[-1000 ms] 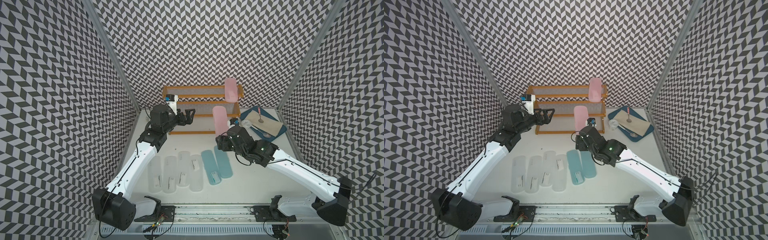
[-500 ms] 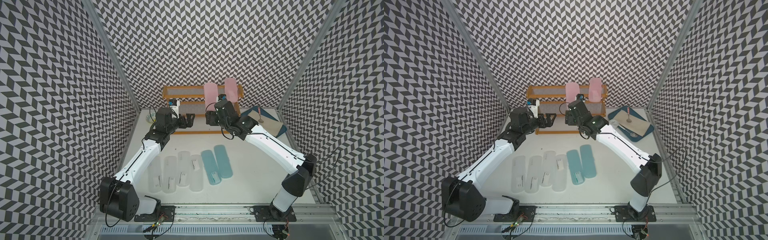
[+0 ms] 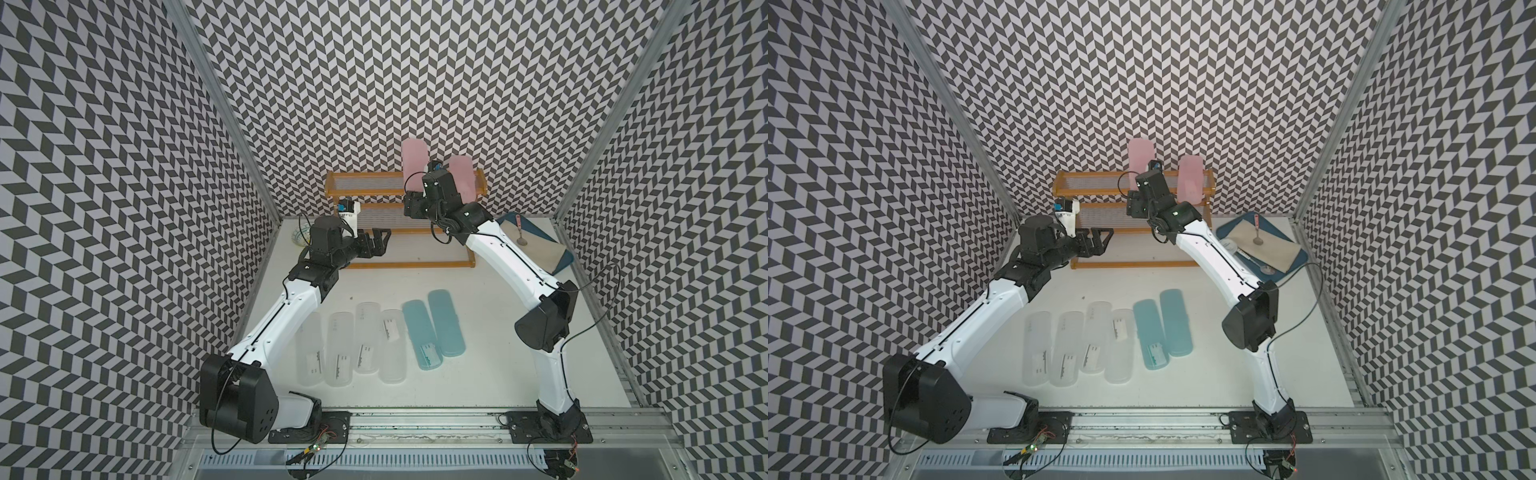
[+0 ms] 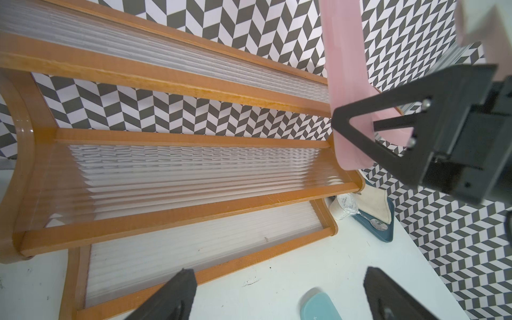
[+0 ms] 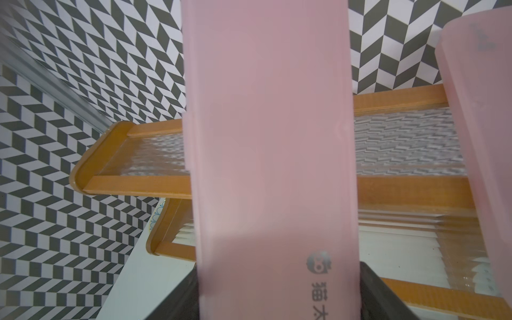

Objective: Place the pencil cases on the shelf according to color
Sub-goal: Place the pencil case on the shelf.

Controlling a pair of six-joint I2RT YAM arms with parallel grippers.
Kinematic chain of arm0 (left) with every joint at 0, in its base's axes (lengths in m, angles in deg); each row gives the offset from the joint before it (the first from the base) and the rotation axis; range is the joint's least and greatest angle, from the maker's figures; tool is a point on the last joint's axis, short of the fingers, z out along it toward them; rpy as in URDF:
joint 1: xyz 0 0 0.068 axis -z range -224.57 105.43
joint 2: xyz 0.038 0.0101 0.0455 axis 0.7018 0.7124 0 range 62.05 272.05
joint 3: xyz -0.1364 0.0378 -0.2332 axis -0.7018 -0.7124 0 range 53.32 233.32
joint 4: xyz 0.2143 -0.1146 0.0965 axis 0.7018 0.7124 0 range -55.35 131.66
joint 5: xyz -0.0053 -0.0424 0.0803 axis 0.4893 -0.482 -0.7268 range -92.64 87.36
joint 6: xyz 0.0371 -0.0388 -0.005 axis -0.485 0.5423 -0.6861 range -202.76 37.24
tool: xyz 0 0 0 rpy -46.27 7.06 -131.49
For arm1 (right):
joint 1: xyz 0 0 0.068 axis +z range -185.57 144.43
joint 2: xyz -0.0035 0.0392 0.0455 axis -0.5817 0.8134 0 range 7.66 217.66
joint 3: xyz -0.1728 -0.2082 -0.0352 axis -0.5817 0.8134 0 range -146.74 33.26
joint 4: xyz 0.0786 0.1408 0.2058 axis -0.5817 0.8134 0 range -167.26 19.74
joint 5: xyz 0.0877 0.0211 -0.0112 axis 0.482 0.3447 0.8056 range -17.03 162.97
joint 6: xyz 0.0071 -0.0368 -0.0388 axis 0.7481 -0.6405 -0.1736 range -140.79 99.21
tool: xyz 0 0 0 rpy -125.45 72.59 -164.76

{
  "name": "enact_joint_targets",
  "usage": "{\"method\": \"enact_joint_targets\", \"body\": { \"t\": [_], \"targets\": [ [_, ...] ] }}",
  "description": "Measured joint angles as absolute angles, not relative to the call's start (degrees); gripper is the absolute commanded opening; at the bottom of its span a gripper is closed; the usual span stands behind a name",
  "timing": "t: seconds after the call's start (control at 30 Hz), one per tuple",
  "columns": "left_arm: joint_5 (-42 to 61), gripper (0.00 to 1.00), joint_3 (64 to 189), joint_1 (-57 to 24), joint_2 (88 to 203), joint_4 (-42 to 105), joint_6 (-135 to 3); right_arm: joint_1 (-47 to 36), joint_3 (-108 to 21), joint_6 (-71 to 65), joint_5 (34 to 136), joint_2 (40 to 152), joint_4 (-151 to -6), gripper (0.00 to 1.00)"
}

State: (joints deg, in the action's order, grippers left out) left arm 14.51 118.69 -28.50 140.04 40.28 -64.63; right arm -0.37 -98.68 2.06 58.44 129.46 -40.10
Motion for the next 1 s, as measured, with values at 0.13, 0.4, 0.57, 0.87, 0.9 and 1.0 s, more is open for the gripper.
{"method": "enact_joint_targets", "body": {
  "t": [0.13, 0.4, 0.57, 0.87, 0.9, 1.0],
  "targets": [
    [15.2, 1.00, 118.6, -28.9, 139.9, 40.2, -64.0, -1.7, -98.8, 1.9, 59.4, 130.1, -40.2, 0.74],
    [16.3, 1.00, 117.6, -29.7, 138.9, 38.6, -63.3, -2.7, -98.9, 2.5, 59.4, 131.0, -40.6, 0.77],
    [16.8, 1.00, 117.4, -29.9, 138.8, 38.0, -62.7, -2.9, -98.9, 3.8, 59.9, 131.1, -41.4, 0.79],
    [17.9, 1.00, 116.8, -29.9, 138.5, 37.0, -62.1, -2.9, -99.2, 5.9, 61.3, 131.1, -43.1, 0.86],
    [17.9, 1.00, 116.8, -29.9, 138.5, 37.0, -62.1, -2.9, -99.4, 6.0, 61.4, 131.1, -43.2, 0.87],
    [17.9, 1.00, 116.8, -29.9, 138.4, 36.8, -62.1, -2.9, -99.7, 6.3, 61.7, 131.1, -43.9, 0.88]
  ]
}}
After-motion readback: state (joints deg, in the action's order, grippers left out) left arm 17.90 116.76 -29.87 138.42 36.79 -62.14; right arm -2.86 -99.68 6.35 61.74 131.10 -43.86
